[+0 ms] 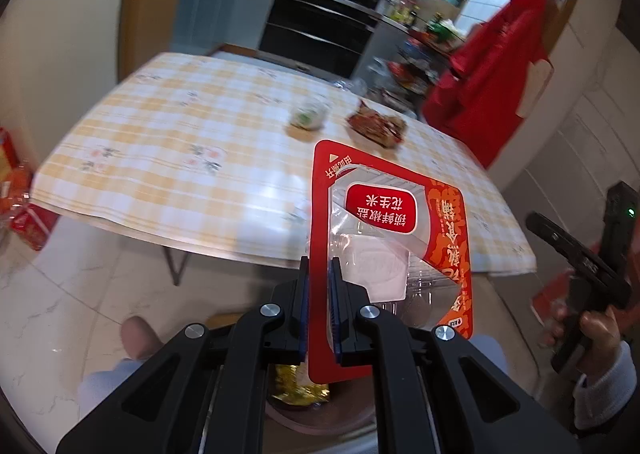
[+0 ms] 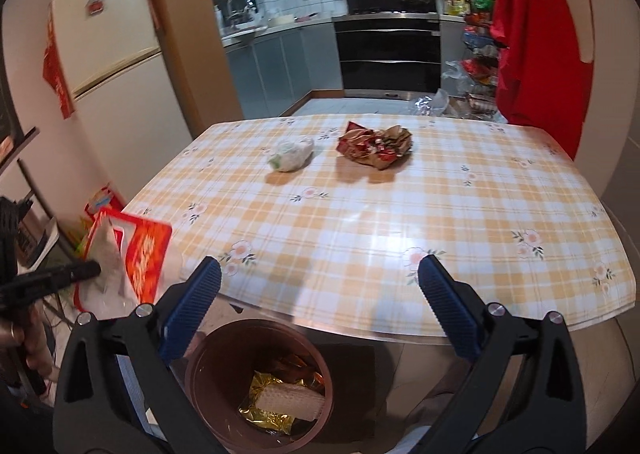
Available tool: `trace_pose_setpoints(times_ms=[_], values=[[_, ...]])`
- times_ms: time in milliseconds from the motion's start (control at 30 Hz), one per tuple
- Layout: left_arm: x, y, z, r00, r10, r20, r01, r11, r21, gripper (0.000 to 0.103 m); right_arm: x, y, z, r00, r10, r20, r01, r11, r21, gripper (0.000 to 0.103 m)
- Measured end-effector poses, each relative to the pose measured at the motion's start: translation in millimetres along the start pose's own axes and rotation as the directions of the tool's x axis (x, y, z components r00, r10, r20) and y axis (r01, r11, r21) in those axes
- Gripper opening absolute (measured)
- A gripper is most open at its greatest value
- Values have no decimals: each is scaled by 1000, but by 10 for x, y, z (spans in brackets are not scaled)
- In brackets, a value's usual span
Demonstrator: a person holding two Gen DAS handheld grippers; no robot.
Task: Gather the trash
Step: 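Carry the foam net and tray over the bin and open both tools, then reach to the table and grasp the white plastic bag with the left tool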
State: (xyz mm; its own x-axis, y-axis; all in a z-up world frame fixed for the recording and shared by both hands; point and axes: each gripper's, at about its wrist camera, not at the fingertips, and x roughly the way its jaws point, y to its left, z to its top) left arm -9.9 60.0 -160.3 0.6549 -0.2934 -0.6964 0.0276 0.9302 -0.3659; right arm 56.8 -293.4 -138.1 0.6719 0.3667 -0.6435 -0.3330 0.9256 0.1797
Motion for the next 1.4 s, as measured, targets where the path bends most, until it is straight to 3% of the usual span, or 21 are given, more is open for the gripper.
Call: trace_pose_setpoints(times_ms=[67,100,133,200,267,333,500,733,933,1200,1400], values=[[57,-51,-20,998,-56,-27,56,998,10,12,5,-46,-5,1000,-6,-4,6,1000,10,97],[89,-76,-34,996,-74,-41,75,997,17,23,10,-56,-11,1000,-7,-6,7,1000,14,97],[102,-94,-42,996,-79,-45,80,997,18,46,13,-68,-18,1000,-9,-7,9,1000,18,97],[113,-109,-58,995,-91,-38,91,996,11,60,22,-79,-34,1000,-12,-10,12,1000,21,97],[117,-99,-58,996,-83,-36,84,996,11,64,35,-84,-43,1000,-16,-14,17,1000,21,97],[99,-75,-46,998,-52,-18,53,999,11,76,47,-76,-49,1000,-25,-17,25,1000,19,97],[33,48,33,999,31,29,-31,999,-9,93,80,-80,-72,999,-43,-23,43,999,15,97],[57,309,208,988,152,40,-150,987,-49,97,158,-149,-104,997,-66,-38,66,998,24,97],[151,391,389,980,195,44,-194,981,-22,97,283,-285,-118,996,-73,-52,76,996,56,97],[576,156,796,977,208,52,-213,965,150,97,623,-489,-87,991,-103,-85,107,993,43,97],[1308,-19,1298,984,174,26,-175,948,266,97,997,-733,106,991,-94,-94,99,994,55,97]])
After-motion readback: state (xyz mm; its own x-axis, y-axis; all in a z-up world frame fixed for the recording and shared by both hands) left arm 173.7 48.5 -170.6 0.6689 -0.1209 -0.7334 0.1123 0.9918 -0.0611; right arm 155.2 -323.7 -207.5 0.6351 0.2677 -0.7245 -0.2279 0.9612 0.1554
